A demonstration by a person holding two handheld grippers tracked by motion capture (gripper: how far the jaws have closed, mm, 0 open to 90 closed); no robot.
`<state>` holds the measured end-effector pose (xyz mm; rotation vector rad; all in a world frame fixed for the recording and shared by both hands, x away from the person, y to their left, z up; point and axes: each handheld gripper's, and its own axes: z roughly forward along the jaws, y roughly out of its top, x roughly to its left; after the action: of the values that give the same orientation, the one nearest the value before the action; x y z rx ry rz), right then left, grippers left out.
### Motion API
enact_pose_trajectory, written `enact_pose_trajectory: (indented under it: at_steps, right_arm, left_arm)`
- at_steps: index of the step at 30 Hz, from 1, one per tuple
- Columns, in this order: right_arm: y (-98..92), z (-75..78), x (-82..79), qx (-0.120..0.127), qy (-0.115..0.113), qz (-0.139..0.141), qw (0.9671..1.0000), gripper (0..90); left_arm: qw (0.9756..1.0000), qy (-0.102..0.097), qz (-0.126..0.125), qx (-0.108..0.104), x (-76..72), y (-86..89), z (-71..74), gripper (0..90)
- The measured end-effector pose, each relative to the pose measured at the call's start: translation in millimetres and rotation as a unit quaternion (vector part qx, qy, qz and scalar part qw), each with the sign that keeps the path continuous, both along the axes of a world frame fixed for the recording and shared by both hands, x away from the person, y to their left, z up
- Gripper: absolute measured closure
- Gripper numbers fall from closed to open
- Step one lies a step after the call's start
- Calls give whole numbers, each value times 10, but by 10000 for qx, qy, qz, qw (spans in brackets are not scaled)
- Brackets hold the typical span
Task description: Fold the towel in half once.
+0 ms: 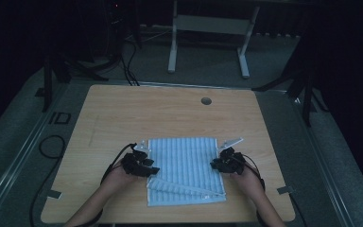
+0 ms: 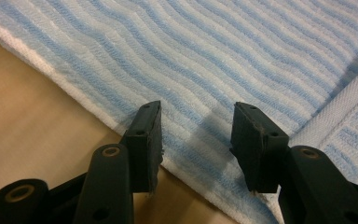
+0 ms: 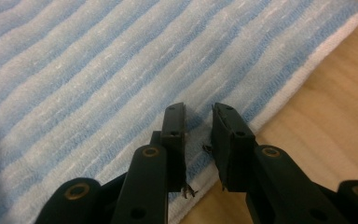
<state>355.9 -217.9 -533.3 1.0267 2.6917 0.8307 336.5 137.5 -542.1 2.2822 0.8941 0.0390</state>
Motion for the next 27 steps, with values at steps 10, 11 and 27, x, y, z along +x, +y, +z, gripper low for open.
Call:
enact_pose_trajectory:
  at_steps: [10, 11, 27]
  right_arm:
    - [-62, -2, 251, 87, 69, -150, 9998, 745]
    - [-63, -1, 272, 90, 83, -162, 9998, 744]
    - [-69, 4, 331, 78, 98, -199, 9997, 673]
  left_arm:
    - [10000, -22, 25, 65, 277, -73, 6, 519]
    - [10000, -19, -1, 73, 293, -76, 8, 519]
    - [9977, 358, -571, -68, 52, -133, 204, 502]
